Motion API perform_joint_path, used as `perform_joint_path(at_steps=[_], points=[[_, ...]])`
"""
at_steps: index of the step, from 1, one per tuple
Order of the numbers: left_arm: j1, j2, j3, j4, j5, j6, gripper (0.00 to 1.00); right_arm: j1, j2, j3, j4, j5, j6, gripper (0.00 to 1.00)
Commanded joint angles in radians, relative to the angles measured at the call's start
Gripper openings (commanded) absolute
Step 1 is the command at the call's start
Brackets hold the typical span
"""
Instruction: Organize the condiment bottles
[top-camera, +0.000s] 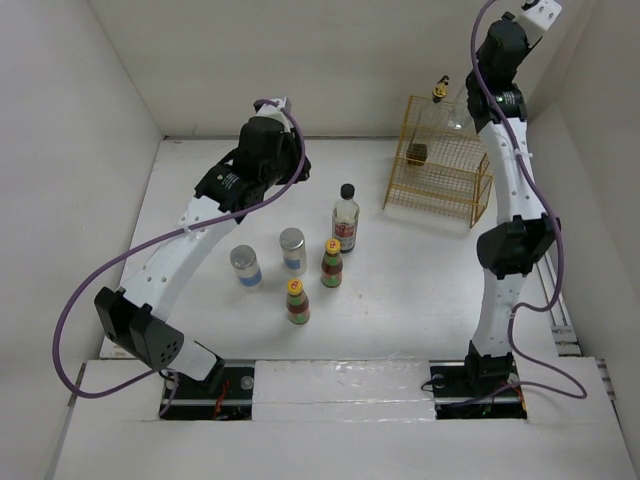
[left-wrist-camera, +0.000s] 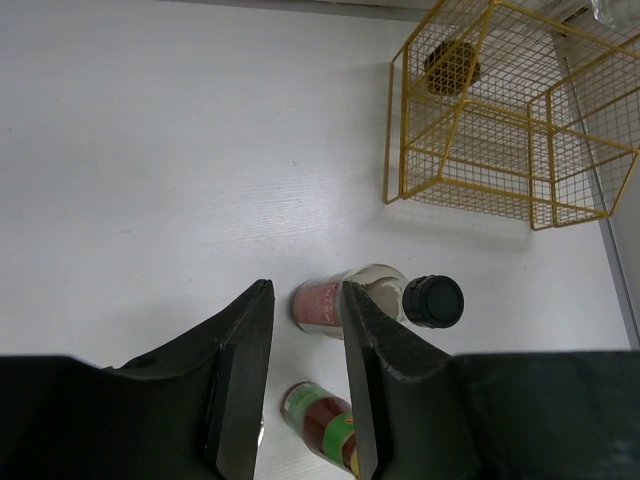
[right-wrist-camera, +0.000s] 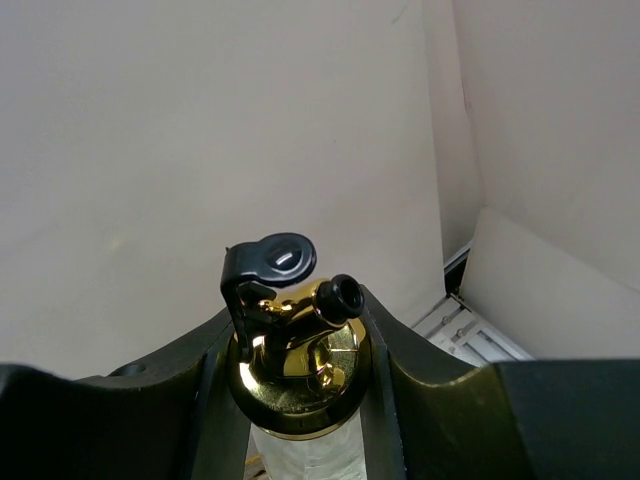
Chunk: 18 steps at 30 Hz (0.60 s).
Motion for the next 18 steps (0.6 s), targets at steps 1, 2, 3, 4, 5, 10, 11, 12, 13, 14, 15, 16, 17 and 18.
perform_joint_path(at_steps=[1,2,3,4,5,10,11,12,13,14,15,16,17,18], points=[[0.001,-0.006,0.014,0.005,-0.023,0.013,0.30,0.028,-0.022,-0.019,0.177,0.026,0.040,0.00],[0.001,-0.006,0.014,0.005,-0.023,0.013,0.31,0.028,-0.031,-0.039,0.177,0.026,0.040,0.00],[0.001,-0.006,0.025,-0.004,-0.032,0.013,0.31,0.040,-0.031,-0.060,0.177,0.026,0.040,0.00],[0.001,-0.006,0.025,-0.004,-0.033,0.013,0.31,0.040,-0.046,-0.085,0.186,0.026,0.040,0.00],[0.001,-0.006,0.025,-0.004,-0.033,0.013,0.31,0.040,-0.062,-0.131,0.186,0.026,0.049,0.00],[0.001,-0.006,0.034,-0.004,-0.042,0.013,0.32,0.060,-0.095,-0.243,0.196,0.035,0.058,0.00],[0.001,-0.006,0.034,-0.004,-0.042,0.013,0.32,0.071,-0.096,-0.260,0.196,0.035,0.058,0.00],[0.001,-0.006,0.034,-0.004,-0.042,0.013,0.33,0.071,-0.108,-0.296,0.196,0.049,0.058,0.00],[0.001,-0.006,0.034,-0.004,-0.042,0.013,0.33,0.071,-0.120,-0.313,0.196,0.049,0.058,0.00],[0.001,-0.006,0.034,-0.004,-0.042,0.013,0.33,0.071,-0.120,-0.330,0.196,0.049,0.069,0.00],[0.001,-0.015,0.025,-0.004,-0.042,0.013,0.33,0.071,-0.129,-0.356,0.196,0.049,0.069,0.00],[0.001,-0.015,0.025,-0.004,-0.042,0.013,0.33,0.071,-0.129,-0.369,0.196,0.049,0.069,0.00],[0.001,-0.015,0.025,-0.004,-0.042,0.013,0.33,0.071,-0.129,-0.379,0.196,0.049,0.069,0.00],[0.001,-0.015,0.025,-0.004,-0.042,0.013,0.33,0.071,-0.129,-0.389,0.196,0.049,0.069,0.00]])
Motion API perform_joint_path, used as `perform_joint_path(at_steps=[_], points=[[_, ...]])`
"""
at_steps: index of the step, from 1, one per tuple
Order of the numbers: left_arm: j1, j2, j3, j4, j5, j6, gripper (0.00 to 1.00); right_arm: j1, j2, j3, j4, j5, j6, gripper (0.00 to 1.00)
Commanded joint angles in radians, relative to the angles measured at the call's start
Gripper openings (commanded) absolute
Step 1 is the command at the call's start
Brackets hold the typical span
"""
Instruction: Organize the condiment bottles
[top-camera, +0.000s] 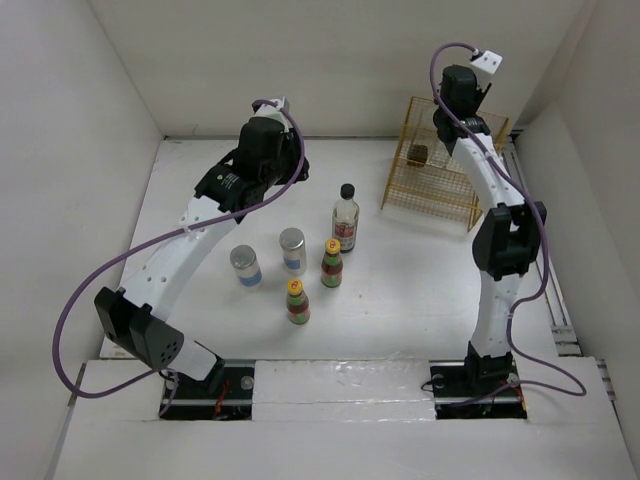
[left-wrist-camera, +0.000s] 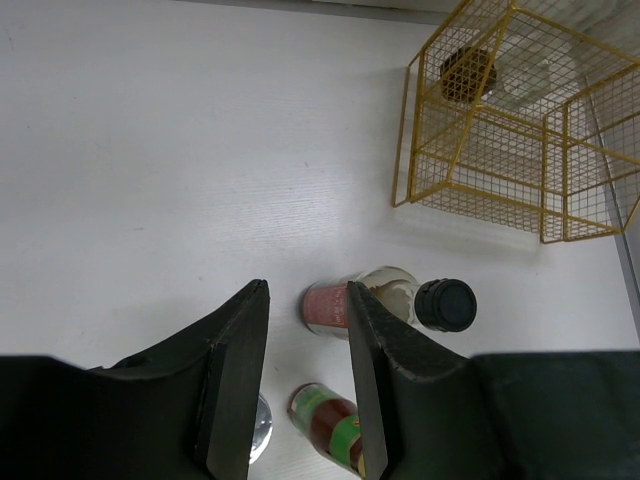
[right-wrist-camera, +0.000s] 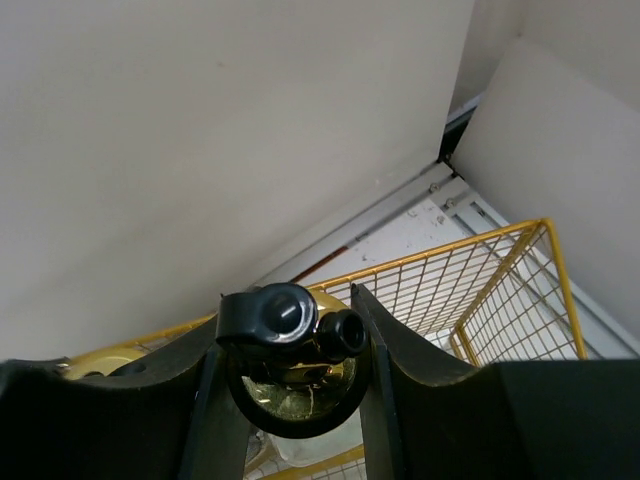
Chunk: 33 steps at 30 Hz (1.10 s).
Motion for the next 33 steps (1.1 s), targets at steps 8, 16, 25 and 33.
perform_joint_path(at_steps=[8,16,25,33], points=[[0.001,-0.025,0.025,0.006,-0.020,0.012,0.34,0.008,-0.132,-0.107,0.130,0.022,0.046,0.25],[0.001,-0.034,0.026,0.006,-0.030,0.003,0.53,-0.002,-0.174,-0.078,0.066,-0.059,0.069,0.64],[0.010,-0.045,0.026,0.006,-0.030,0.003,0.59,-0.025,-0.384,-0.054,-0.101,-0.275,0.058,0.75],[0.010,-0.086,0.005,0.006,-0.021,-0.007,0.58,0.210,-0.888,-0.798,0.078,-0.555,0.043,0.05]])
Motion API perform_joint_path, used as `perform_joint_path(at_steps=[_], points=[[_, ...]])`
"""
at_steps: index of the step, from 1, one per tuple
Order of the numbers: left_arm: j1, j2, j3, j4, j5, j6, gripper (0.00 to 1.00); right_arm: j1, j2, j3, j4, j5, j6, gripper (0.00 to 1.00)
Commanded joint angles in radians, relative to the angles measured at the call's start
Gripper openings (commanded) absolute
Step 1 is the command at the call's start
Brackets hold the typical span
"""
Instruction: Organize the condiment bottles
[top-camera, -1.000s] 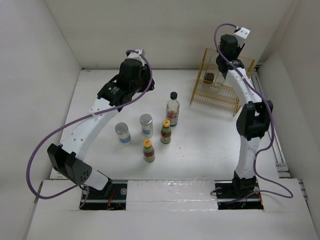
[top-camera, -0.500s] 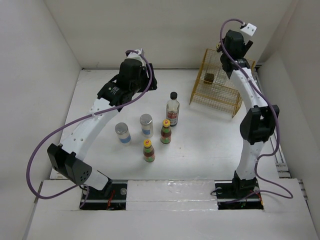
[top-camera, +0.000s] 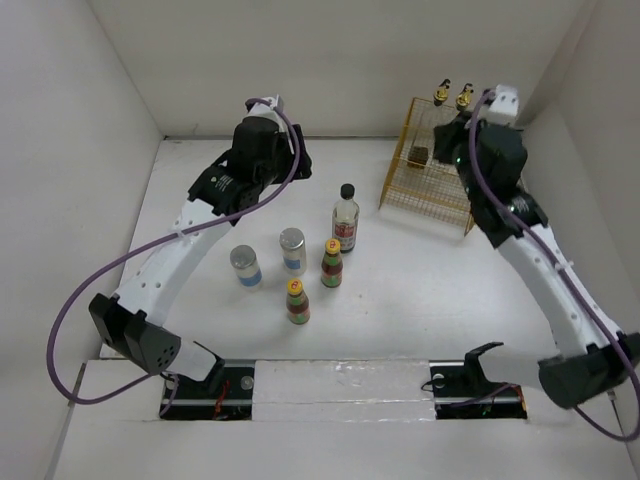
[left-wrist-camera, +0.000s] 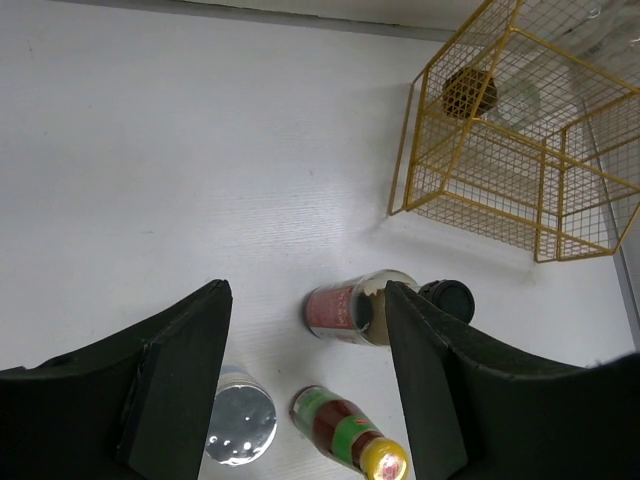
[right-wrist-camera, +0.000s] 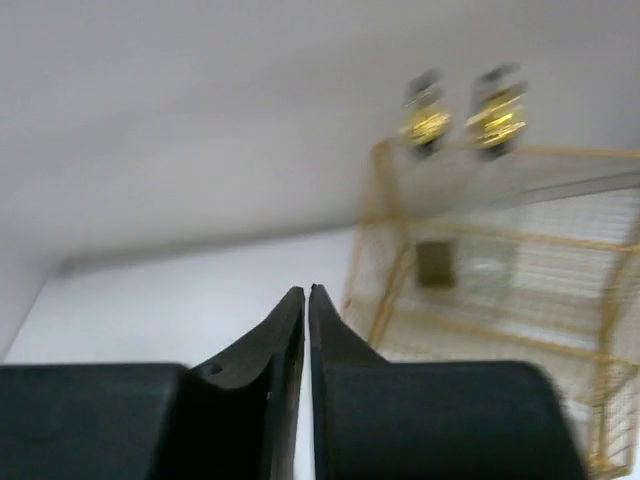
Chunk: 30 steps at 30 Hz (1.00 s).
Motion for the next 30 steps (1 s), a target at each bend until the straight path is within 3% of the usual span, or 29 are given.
perform_joint_path(at_steps=[1,2,3,6,7,11,19,22,24,30], points=[[0.004,-0.065,-0.006,0.012,-0.003,-0.005,0.58,0.114,-0.103,-0.171,0.045,-0.255,-0.036,0.14],[0.004,-0.065,-0.006,0.012,-0.003,-0.005,0.58,0.133,-0.129,-0.200,0.017,-0.316,-0.055,0.27],[0.004,-0.065,-0.006,0.012,0.006,-0.005,0.58,0.153,-0.166,-0.237,0.000,-0.376,-0.085,0.58],[0.004,-0.065,-0.006,0.012,0.016,-0.005,0.58,0.248,-0.177,-0.284,-0.058,-0.463,-0.121,0.89],[0.004,-0.065,-0.006,0.021,0.026,-0.005,0.58,0.262,-0.165,-0.294,-0.067,-0.463,-0.121,0.92],[0.004,-0.075,-0.006,0.021,0.026,-0.014,0.58,0.285,-0.068,-0.280,-0.029,-0.524,-0.142,0.95],[0.004,-0.115,-0.063,0.021,0.026,-0.033,0.58,0.328,0.104,-0.196,0.018,-0.481,-0.211,0.91],[0.004,-0.128,-0.073,0.031,0.026,-0.033,0.58,0.328,0.147,-0.199,0.078,-0.449,-0.201,0.85],[0.004,-0.137,-0.083,0.031,0.026,-0.033,0.57,0.340,0.165,-0.209,0.109,-0.414,-0.182,0.73],[0.004,-0.137,-0.102,0.040,0.055,-0.033,0.57,0.383,0.219,-0.236,0.206,-0.310,-0.182,0.73]])
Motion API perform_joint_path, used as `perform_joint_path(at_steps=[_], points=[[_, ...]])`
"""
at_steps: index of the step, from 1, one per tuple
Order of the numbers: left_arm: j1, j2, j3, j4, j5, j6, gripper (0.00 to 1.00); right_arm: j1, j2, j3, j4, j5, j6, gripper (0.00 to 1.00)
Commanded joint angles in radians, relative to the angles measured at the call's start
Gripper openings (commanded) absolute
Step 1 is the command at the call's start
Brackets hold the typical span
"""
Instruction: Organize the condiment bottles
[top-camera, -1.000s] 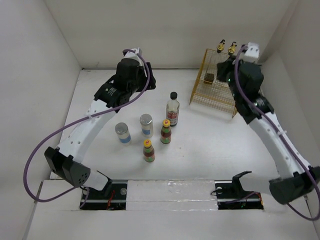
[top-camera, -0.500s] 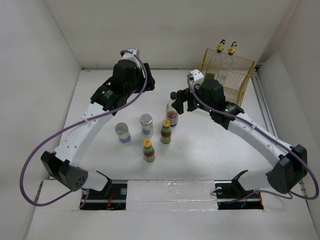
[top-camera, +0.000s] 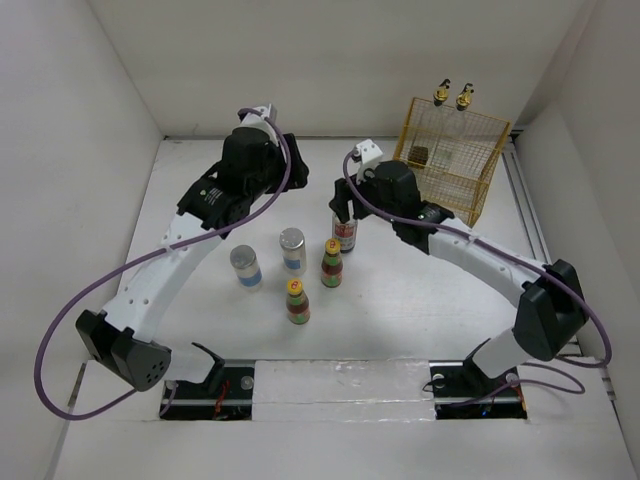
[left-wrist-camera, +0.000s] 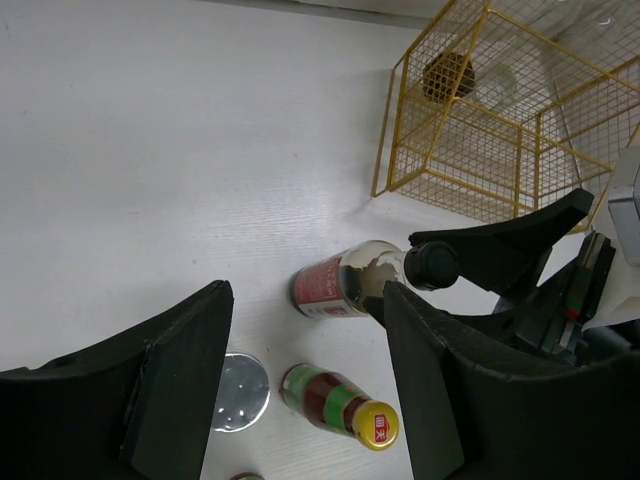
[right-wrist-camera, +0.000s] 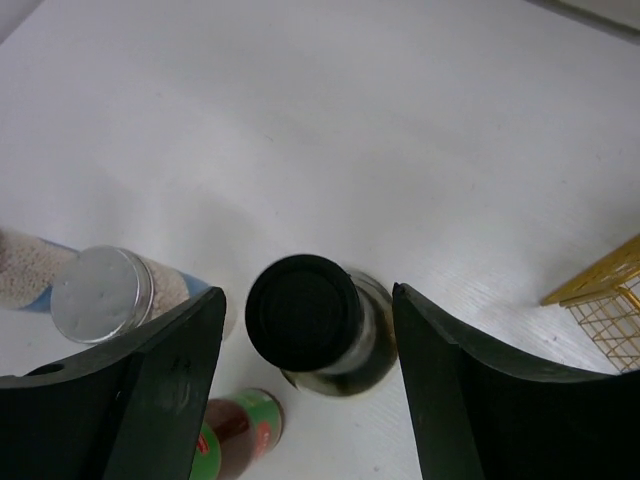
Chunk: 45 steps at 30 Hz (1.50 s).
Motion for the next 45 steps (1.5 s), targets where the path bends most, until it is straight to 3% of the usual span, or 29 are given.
perform_joint_path(at_steps=[1,3,4,6,7,10,16,22,27,38,45], points=[[0.004,-0.036,-0.017,0.033,0.030,-0.006,0.57,0.043,0.034,0.037,0.117,0.086,-0.013,0.73],[0.004,-0.036,-0.026,0.033,0.030,-0.006,0.57,0.055,0.049,0.046,0.117,0.116,-0.024,0.71],[0.004,-0.036,-0.026,0.033,0.030,-0.006,0.57,0.067,0.059,0.058,0.117,0.126,-0.024,0.48],[0.004,-0.036,-0.026,0.033,0.030,-0.006,0.57,0.076,0.073,0.074,0.117,0.136,-0.024,0.33],[0.004,-0.036,-0.026,0.033,0.030,-0.006,0.57,0.076,0.073,0.083,0.117,0.155,-0.024,0.20],[0.004,-0.045,-0.037,0.033,0.021,-0.006,0.57,0.076,0.033,0.095,0.106,0.177,-0.004,0.06],[0.004,-0.045,-0.011,0.033,0.012,0.003,0.57,0.012,-0.137,0.311,0.008,0.222,-0.004,0.00],[0.004,-0.027,0.014,0.033,0.012,0.012,0.57,-0.205,-0.187,0.550,-0.208,0.185,0.005,0.00],[0.004,-0.007,0.033,0.033,0.001,0.012,0.57,-0.421,-0.196,0.606,-0.274,0.173,0.025,0.00],[0.004,0.041,0.083,0.033,0.024,0.030,0.57,-0.771,0.079,0.879,-0.268,0.030,0.088,0.00],[0.004,0.050,0.092,0.042,0.006,0.031,0.57,-0.819,0.223,1.071,-0.307,0.030,0.088,0.00]])
